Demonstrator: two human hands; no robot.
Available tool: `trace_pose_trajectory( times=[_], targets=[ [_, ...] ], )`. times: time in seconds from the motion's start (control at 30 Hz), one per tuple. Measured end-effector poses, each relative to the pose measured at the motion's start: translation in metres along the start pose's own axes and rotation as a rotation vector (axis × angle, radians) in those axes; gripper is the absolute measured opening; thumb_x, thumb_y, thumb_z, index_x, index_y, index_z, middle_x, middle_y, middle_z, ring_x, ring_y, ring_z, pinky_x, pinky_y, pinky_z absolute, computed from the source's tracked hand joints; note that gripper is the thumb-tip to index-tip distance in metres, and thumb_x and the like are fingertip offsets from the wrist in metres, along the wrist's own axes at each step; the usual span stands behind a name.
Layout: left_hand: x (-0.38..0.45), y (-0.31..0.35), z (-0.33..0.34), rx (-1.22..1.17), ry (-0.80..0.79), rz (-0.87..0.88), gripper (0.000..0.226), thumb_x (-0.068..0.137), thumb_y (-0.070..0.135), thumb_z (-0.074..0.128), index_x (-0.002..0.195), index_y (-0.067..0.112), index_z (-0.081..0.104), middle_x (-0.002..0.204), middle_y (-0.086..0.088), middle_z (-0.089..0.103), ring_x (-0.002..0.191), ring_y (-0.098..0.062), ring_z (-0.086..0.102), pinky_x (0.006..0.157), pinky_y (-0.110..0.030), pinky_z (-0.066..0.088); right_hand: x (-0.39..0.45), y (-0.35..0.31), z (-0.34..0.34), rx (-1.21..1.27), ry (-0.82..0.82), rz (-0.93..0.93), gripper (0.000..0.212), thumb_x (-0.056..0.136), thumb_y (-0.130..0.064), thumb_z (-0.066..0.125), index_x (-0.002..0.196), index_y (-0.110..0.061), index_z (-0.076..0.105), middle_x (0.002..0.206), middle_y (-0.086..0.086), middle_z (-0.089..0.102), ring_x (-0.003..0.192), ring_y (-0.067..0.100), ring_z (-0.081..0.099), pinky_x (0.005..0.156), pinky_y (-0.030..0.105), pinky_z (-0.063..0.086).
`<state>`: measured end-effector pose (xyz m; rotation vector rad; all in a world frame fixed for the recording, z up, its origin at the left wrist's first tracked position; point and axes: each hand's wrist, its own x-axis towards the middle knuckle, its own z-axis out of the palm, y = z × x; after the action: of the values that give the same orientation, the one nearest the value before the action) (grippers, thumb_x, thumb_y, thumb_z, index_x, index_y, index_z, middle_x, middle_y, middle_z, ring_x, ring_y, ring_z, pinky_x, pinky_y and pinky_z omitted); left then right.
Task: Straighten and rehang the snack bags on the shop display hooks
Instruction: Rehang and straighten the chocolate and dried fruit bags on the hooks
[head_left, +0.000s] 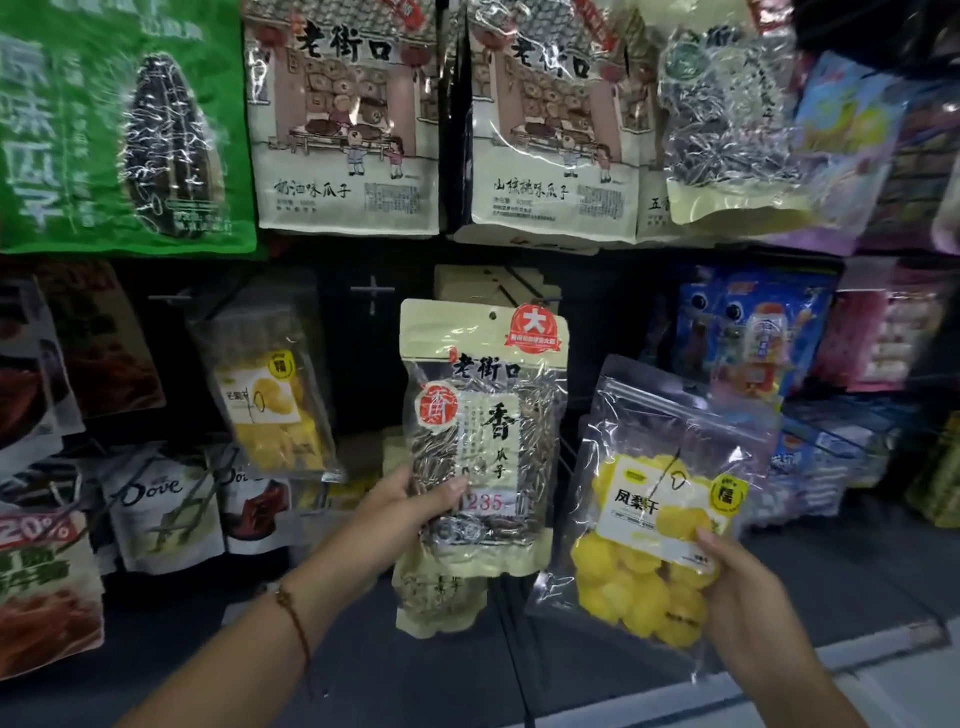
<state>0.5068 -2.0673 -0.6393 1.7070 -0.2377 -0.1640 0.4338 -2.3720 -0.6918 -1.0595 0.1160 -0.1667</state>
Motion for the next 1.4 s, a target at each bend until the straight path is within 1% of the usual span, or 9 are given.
trace_pose_trajectory(
  times=[0.13,0.3,0.47,0.6,0.73,0.87,1.0,1.13,1.4],
  targets=[
    [0.018,0.014,0.012,0.0,-0.076,-0.002,0.056,0.073,0.058,0.07,0.121,0.035,0.055,0.104,0.018,0.071,0.098,-0.002,0.066,0.093,-0.035,0.05,0.002,-0.005,-0.007,-0.009,0.023,0.008,0.113,0.028,-0.046,0.095,0.128,-0.009,0.059,0.12,0.018,0.068,0.106,0.038,0.067,0.08,0.049,0.056],
    [0.031,0.008,0.018,-0.006,-0.124,-0.026,0.073,0.065,0.07,0.074,0.126,0.034,0.056,0.115,0.012,0.072,0.11,-0.015,0.066,0.105,-0.048,0.045,0.003,-0.012,-0.01,0.026,0.039,-0.003,0.062,0.07,-0.036,0.069,0.125,-0.007,0.061,0.121,0.019,0.067,0.106,0.037,0.067,0.081,0.05,0.055],
    [0.031,0.011,0.035,0.05,-0.123,0.0,0.072,0.073,0.066,0.067,0.134,0.031,0.051,0.127,0.008,0.066,0.116,-0.015,0.062,0.109,-0.048,0.042,0.004,-0.014,-0.011,0.007,0.048,-0.013,0.106,0.032,-0.048,0.093,0.125,-0.009,0.062,0.119,0.017,0.068,0.107,0.037,0.067,0.088,0.051,0.05],
    [0.033,0.019,0.045,-0.02,-0.089,-0.047,0.07,0.089,0.051,0.059,0.148,0.023,0.033,0.131,0.017,0.047,0.125,-0.016,0.047,0.114,-0.044,0.029,0.003,-0.016,-0.015,0.049,0.035,-0.015,0.073,0.06,-0.04,0.078,0.125,-0.009,0.062,0.119,0.017,0.068,0.106,0.037,0.067,0.083,0.051,0.054],
    [0.035,0.014,0.045,-0.137,-0.079,-0.081,0.055,0.072,0.059,0.072,0.116,0.031,0.055,0.115,0.003,0.069,0.114,-0.022,0.061,0.113,-0.054,0.034,0.0,-0.018,-0.015,0.041,0.073,-0.016,0.065,0.066,-0.039,0.072,0.122,-0.008,0.064,0.118,0.018,0.068,0.106,0.038,0.067,0.082,0.052,0.057],
    [0.04,-0.002,0.044,-0.091,-0.083,-0.078,0.096,0.055,0.078,0.076,0.132,0.025,0.053,0.126,0.002,0.067,0.119,-0.024,0.06,0.111,-0.054,0.037,-0.003,-0.019,-0.016,0.022,0.102,-0.016,0.041,0.084,-0.027,0.055,0.118,-0.006,0.065,0.115,0.019,0.07,0.102,0.038,0.068,0.091,0.051,0.049],
    [0.035,-0.001,0.046,-0.091,-0.089,-0.07,0.108,0.053,0.082,0.074,0.141,0.026,0.045,0.135,0.002,0.061,0.124,-0.023,0.057,0.113,-0.054,0.034,-0.007,-0.021,-0.014,0.032,0.114,-0.004,0.04,0.086,-0.026,0.054,0.12,-0.008,0.065,0.116,0.017,0.069,0.104,0.038,0.068,0.093,0.053,0.048],
    [0.036,0.003,0.052,-0.105,-0.058,-0.09,0.094,0.075,0.069,0.067,0.147,0.017,0.035,0.144,-0.001,0.05,0.126,-0.02,0.05,0.116,-0.05,0.028,-0.011,-0.023,-0.013,0.015,0.125,0.003,0.04,0.084,-0.027,0.057,0.121,-0.012,0.064,0.115,0.015,0.07,0.101,0.037,0.069,0.085,0.051,0.051],
    [0.068,-0.001,0.044,0.041,0.043,-0.076,0.109,0.057,0.086,0.066,0.144,0.025,0.042,0.145,0.002,0.051,0.129,-0.026,0.051,0.111,-0.053,0.035,-0.013,-0.021,-0.011,0.024,0.124,-0.003,0.043,0.08,-0.027,0.063,0.119,-0.008,0.066,0.114,0.018,0.07,0.101,0.037,0.069,0.091,0.052,0.049]
  ],
)
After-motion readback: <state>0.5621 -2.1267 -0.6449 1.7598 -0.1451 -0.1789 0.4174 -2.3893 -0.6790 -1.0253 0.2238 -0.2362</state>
